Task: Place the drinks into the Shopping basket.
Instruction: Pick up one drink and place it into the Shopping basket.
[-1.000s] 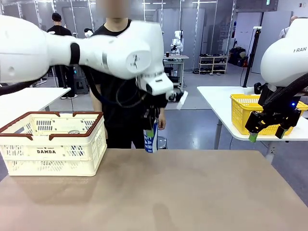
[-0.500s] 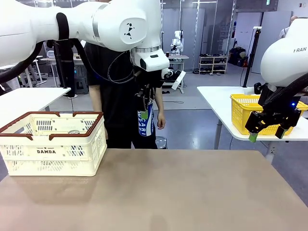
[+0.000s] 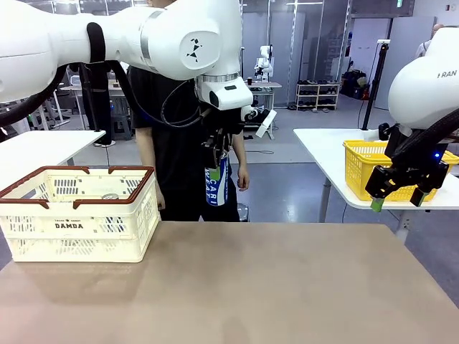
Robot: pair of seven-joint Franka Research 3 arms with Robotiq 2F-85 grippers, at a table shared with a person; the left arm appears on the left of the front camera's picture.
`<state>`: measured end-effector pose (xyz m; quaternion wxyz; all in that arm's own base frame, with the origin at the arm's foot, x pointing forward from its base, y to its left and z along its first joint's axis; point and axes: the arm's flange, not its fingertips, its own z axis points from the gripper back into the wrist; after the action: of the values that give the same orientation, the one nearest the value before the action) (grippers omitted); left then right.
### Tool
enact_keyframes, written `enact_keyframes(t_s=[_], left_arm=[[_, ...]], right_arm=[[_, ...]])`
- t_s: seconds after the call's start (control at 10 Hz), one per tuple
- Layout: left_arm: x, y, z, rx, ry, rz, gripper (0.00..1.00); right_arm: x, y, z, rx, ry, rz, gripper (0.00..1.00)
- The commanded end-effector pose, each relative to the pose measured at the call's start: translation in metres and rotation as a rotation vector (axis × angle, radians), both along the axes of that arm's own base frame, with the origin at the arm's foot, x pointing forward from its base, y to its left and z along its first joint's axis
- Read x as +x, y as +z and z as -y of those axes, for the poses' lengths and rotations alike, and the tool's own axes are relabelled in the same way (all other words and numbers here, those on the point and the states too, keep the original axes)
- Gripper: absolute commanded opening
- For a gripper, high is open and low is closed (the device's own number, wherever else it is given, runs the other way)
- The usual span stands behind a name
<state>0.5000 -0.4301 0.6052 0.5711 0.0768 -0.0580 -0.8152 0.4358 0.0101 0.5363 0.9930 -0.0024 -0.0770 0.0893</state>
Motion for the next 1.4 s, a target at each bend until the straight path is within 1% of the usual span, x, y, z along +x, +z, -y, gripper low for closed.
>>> enact_keyframes(t_s=[0.0,0.1,0.2,0.3,0.5,0.7,0.8,1.0,1.1,1.3], left_arm=[[0.000,0.000,0.000,0.000,0.000,0.000,0.58],[0.008,-0.005,-0.006,-0.003,0.005,-0.012,0.58],[0.017,-0.007,-0.021,-0.009,0.019,-0.006,0.58],[0.028,-0.006,-0.040,-0.015,0.061,-0.013,0.58],[0.050,-0.001,-0.091,-0.040,0.191,0.008,0.58],[0.075,0.001,-0.161,-0.070,0.315,-0.004,0.58],[0.077,0.005,-0.187,-0.092,0.341,-0.020,0.58],[0.086,0.009,-0.242,-0.103,0.466,-0.021,0.58],[0.090,0.008,-0.262,-0.095,0.497,0.000,0.58],[0.098,0.004,-0.292,-0.127,0.508,0.033,0.58]], right_arm=[[0.000,0.002,0.002,-0.003,-0.001,-0.004,1.00],[0.000,0.002,0.002,-0.003,-0.001,-0.004,1.00],[0.000,0.002,0.002,-0.003,-0.001,-0.004,1.00],[0.000,0.002,0.002,-0.003,-0.001,-0.004,1.00],[0.000,0.002,0.002,-0.003,-0.001,-0.004,1.00],[0.000,0.002,0.002,-0.003,-0.001,-0.004,1.00],[0.000,0.002,0.002,-0.003,-0.001,-0.004,1.00],[0.000,0.002,0.002,-0.003,-0.001,-0.004,1.00],[0.000,0.002,0.002,-0.003,-0.001,-0.004,1.00],[0.000,0.002,0.002,-0.003,-0.001,-0.004,1.00]])
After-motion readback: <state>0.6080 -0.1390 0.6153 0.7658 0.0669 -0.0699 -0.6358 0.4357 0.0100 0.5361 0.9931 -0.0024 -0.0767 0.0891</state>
